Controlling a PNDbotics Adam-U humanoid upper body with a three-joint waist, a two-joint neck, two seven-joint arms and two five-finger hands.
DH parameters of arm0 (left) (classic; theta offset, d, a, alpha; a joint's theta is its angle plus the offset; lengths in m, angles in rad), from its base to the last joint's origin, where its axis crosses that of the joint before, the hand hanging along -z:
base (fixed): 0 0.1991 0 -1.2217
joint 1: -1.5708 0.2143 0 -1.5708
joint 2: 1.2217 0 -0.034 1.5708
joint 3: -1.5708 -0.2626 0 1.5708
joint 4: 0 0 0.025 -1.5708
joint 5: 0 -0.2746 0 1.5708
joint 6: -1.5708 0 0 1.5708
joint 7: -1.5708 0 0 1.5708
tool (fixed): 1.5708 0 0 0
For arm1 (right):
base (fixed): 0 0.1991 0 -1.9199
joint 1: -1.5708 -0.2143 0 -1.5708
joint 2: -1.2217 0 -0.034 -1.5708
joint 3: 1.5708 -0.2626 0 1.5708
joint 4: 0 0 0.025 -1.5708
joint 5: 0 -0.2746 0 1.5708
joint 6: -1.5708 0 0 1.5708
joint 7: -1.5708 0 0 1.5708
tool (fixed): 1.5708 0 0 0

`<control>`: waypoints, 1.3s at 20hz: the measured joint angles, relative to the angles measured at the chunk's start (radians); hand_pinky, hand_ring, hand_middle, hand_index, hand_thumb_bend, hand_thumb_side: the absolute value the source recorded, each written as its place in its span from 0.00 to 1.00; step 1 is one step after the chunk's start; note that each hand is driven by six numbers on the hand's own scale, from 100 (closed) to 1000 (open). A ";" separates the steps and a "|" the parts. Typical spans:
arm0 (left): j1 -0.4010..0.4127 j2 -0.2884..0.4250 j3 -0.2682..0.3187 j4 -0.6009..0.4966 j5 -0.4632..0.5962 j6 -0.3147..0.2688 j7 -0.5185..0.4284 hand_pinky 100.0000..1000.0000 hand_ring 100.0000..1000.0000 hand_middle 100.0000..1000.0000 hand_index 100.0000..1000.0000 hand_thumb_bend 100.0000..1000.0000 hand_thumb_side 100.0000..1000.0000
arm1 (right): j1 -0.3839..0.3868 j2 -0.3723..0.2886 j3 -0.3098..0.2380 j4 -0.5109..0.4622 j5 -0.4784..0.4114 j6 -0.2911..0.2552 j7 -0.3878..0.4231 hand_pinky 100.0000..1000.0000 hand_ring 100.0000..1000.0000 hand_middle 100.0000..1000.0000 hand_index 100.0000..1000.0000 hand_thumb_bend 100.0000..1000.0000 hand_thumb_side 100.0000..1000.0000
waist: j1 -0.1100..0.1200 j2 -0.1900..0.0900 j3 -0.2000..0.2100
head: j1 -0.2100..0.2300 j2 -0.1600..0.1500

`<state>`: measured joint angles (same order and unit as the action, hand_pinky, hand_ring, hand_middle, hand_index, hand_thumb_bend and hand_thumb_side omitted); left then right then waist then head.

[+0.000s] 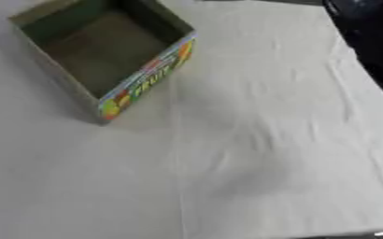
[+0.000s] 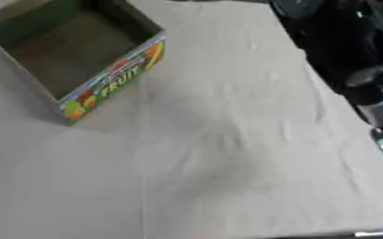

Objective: Pick up objects on the table and place them in the box.

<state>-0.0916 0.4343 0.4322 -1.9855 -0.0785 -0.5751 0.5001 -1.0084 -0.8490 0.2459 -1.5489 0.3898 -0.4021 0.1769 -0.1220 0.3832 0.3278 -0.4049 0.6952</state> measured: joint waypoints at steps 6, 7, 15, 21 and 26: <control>-0.028 0.004 -0.006 0.000 0.009 -0.005 -0.007 0.57 0.54 0.55 0.77 0.00 0.54 | -0.107 0.115 -0.005 0.198 0.157 -0.033 -0.062 0.69 0.67 0.54 0.60 0.00 0.00 | -0.016 0.023 0.035 | -0.036 -0.019; -0.034 0.004 -0.006 0.000 0.012 -0.005 -0.008 0.57 0.54 0.55 0.77 0.00 0.54 | -0.117 0.135 -0.004 0.232 0.188 -0.037 -0.071 0.69 0.67 0.55 0.60 0.00 0.00 | -0.016 0.027 0.041 | -0.044 -0.020; -0.058 0.004 -0.011 0.000 0.027 -0.006 -0.016 0.57 0.54 0.55 0.77 0.00 0.54 | -0.145 0.247 0.014 0.417 0.358 -0.121 -0.125 0.71 0.69 0.56 0.62 0.00 0.05 | -0.032 0.036 0.064 | -0.077 -0.041; -0.060 0.004 -0.012 0.000 0.031 -0.009 -0.019 0.57 0.54 0.55 0.77 0.00 0.54 | -0.145 0.257 0.014 0.460 0.401 -0.163 -0.143 0.71 0.69 0.56 0.62 0.00 0.05 | -0.033 0.037 0.066 | -0.081 -0.046; -0.067 0.004 -0.012 0.000 0.031 -0.010 -0.020 0.57 0.54 0.55 0.77 0.00 0.54 | -0.132 0.264 0.026 0.478 0.416 -0.183 -0.138 0.77 0.78 0.64 0.69 0.00 0.07 | -0.040 0.045 0.074 | -0.083 -0.046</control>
<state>-0.1582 0.4380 0.4207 -1.9855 -0.0478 -0.5847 0.4800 -1.1402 -0.5851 0.2719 -1.0704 0.8057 -0.5848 0.0394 -0.1616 0.4280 0.4021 -0.4876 0.6493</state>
